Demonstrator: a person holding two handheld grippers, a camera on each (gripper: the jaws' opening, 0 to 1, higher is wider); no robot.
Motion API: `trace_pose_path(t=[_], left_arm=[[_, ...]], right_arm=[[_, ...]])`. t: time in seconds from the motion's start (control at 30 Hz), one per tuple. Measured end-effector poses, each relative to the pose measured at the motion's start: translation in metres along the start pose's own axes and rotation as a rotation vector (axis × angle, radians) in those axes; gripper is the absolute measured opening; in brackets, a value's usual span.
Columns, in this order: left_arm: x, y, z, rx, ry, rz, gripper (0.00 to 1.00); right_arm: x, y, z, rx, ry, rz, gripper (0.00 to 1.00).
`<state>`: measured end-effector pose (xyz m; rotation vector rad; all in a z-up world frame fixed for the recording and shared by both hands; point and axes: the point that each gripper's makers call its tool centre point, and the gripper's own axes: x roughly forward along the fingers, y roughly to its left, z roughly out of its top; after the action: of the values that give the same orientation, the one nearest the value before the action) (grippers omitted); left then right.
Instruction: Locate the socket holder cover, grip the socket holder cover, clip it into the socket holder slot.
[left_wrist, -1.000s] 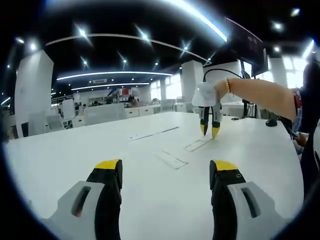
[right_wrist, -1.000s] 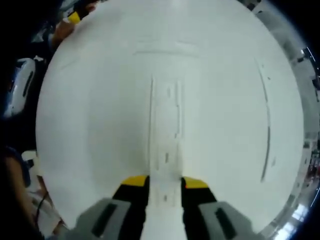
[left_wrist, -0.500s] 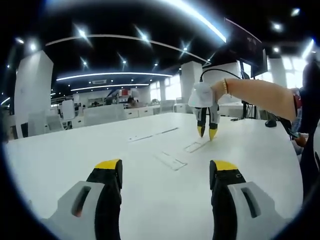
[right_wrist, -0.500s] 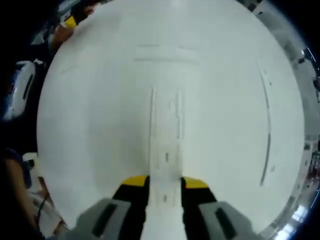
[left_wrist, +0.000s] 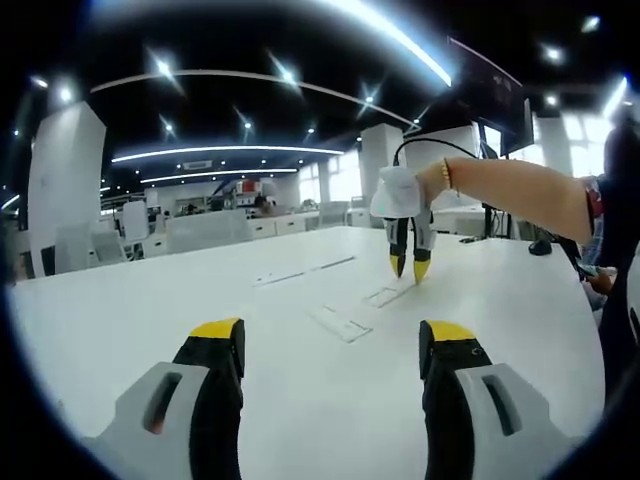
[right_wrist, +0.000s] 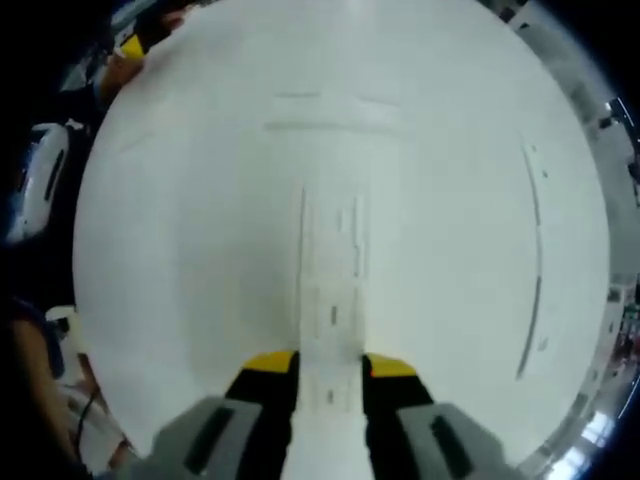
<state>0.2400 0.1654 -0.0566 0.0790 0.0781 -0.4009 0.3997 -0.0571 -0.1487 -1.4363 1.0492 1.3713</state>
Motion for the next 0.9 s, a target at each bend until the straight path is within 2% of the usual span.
trace_pose_path(t=[0.6, 0.73, 0.9], left_arm=[[-0.003, 0.001, -0.003, -0.003, -0.001, -0.005, 0.71], [-0.004, 0.002, -0.002, -0.003, -0.004, -0.005, 0.71], [-0.003, 0.003, -0.004, -0.005, 0.002, -0.004, 0.71]], right_arm=[[0.003, 0.000, 0.005, -0.005, 0.047, -0.003, 0.27], [0.003, -0.003, 0.018, -0.008, 0.002, -0.010, 0.27], [0.004, -0.004, 0.024, -0.029, 0.006, -0.010, 0.27]])
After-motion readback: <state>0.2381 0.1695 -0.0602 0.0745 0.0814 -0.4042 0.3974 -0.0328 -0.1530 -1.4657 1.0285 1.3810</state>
